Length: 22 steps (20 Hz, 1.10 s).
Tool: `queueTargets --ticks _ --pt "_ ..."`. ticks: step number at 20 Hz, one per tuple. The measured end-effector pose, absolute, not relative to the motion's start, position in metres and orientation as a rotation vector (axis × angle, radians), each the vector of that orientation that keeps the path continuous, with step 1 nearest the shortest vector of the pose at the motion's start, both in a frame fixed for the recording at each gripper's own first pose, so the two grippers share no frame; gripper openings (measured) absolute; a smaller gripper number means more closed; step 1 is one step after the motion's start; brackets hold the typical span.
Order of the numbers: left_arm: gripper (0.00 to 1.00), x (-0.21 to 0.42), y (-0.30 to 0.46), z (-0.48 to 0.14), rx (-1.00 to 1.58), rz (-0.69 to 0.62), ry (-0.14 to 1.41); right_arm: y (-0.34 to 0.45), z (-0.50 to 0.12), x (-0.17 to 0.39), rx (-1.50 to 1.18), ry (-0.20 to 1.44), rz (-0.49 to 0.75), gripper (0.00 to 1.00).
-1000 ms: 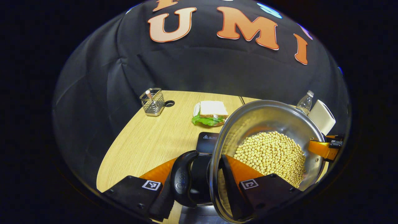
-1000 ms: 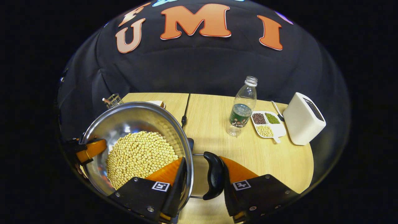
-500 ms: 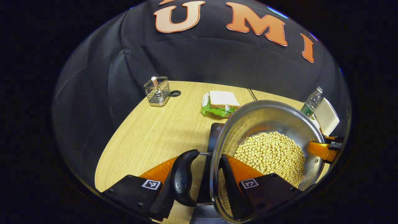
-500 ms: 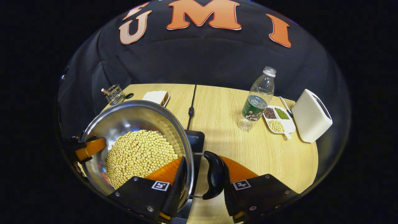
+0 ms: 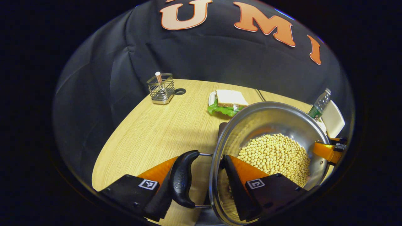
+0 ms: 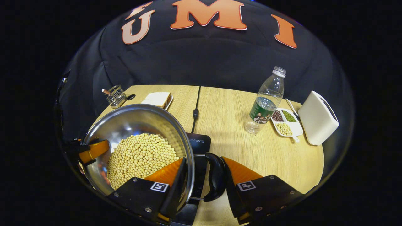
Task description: First push the handle of the pot to place it horizontally, then grasp the pot with both hands and set it on the induction cooktop.
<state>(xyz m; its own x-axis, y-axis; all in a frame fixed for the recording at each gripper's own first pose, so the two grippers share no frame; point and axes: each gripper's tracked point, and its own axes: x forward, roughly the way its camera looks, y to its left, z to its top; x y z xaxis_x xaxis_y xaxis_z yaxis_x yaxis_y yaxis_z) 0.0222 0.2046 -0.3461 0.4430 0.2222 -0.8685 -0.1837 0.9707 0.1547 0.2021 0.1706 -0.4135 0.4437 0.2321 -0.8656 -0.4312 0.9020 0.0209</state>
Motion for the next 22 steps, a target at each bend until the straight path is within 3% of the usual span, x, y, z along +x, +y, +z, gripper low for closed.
queueTargets --ticks 4,9,12,13,15,22 --pt "1.0 0.021 0.209 -0.344 0.098 0.232 1.073 0.174 -0.379 0.181 -0.223 0.959 0.45 0.73" --pt "0.99 0.036 0.22 -0.308 0.132 0.327 0.941 0.123 -0.231 0.177 -0.192 0.719 0.464 0.81" --pt "1.0 0.057 0.207 -0.255 0.15 0.336 0.795 0.08 -0.116 0.158 -0.162 0.558 0.47 0.85" --pt "0.95 0.068 0.197 -0.235 0.147 0.327 0.733 0.065 -0.081 0.155 -0.147 0.508 0.469 0.87" --pt "1.0 0.08 0.173 -0.199 0.125 0.299 0.636 0.03 -0.019 0.139 -0.121 0.404 0.464 0.89" --pt "1.0 0.092 0.097 -0.056 0.061 0.195 0.282 -0.096 0.124 0.095 -0.114 0.111 0.386 0.93"
